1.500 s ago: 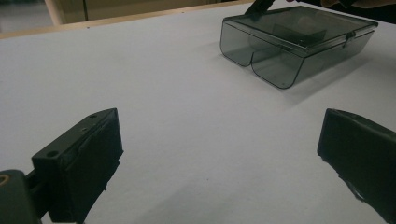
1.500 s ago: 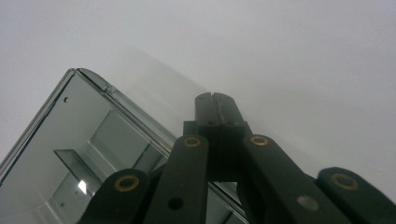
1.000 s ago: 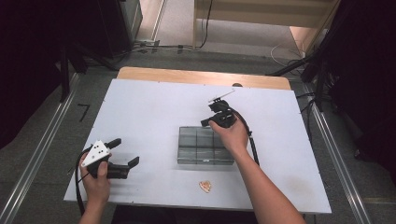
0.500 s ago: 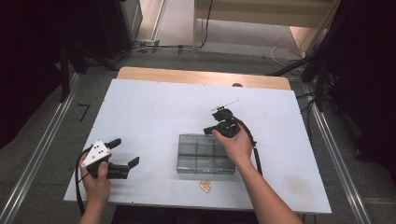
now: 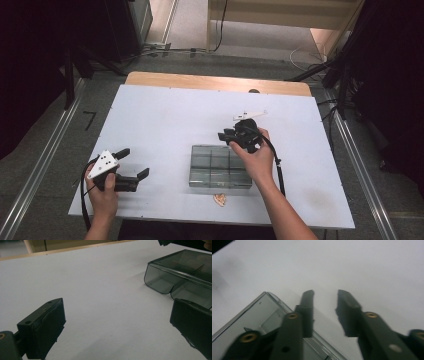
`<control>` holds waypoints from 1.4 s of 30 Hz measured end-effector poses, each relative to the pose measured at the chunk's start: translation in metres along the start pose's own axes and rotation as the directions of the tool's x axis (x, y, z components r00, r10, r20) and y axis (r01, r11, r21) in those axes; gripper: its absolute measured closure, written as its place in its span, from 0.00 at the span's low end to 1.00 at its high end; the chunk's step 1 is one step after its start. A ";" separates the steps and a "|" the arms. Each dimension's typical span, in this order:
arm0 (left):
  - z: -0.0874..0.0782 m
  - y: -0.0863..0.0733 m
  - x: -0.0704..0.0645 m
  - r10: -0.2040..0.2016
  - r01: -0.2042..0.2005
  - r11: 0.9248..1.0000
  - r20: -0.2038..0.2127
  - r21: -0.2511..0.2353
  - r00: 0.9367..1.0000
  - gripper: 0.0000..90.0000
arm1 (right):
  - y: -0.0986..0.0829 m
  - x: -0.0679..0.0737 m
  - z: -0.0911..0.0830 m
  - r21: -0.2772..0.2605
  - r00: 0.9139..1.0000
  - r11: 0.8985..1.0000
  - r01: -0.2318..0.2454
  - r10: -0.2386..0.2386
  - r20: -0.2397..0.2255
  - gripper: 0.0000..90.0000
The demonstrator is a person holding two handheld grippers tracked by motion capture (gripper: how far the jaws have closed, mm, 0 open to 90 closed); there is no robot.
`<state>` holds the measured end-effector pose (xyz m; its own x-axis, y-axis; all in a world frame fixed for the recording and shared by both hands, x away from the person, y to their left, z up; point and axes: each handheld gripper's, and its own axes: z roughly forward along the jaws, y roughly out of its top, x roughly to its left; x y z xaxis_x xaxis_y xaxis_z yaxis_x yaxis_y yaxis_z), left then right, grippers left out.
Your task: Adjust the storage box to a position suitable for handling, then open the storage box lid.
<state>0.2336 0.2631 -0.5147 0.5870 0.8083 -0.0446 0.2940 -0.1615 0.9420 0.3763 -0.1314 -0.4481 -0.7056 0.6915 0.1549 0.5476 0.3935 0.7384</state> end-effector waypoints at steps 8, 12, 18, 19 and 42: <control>0.000 0.000 0.000 0.006 -0.006 1.000 -0.002 0.005 1.000 0.00 | -0.013 0.006 -0.034 -0.075 0.998 0.997 -0.019 0.015 -0.062 0.17; 0.000 0.000 0.000 0.003 -0.003 1.000 -0.005 0.007 1.000 0.00 | -0.029 0.008 -0.055 -0.166 0.999 0.986 -0.015 0.008 -0.042 0.12; -0.001 0.001 0.001 -0.009 0.009 1.000 0.002 0.005 1.000 0.00 | -0.050 0.007 -0.076 -0.205 0.998 0.979 -0.022 0.010 -0.060 0.09; -0.002 0.001 0.001 -0.012 0.012 1.000 0.005 0.005 1.000 0.00 | -0.053 0.006 -0.079 -0.207 0.998 0.978 -0.026 0.013 -0.067 0.09; 0.021 0.019 -0.035 -0.060 0.057 0.998 0.135 0.027 0.989 0.39 | -0.128 -0.009 -0.121 -0.242 0.998 0.970 -0.022 0.007 -0.065 0.55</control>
<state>0.2345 0.2200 -0.5022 0.6648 0.7327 -0.1456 0.3474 -0.1307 0.9286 0.2582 -0.2614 -0.4642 -0.7298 0.6531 0.2022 0.4381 0.2196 0.8717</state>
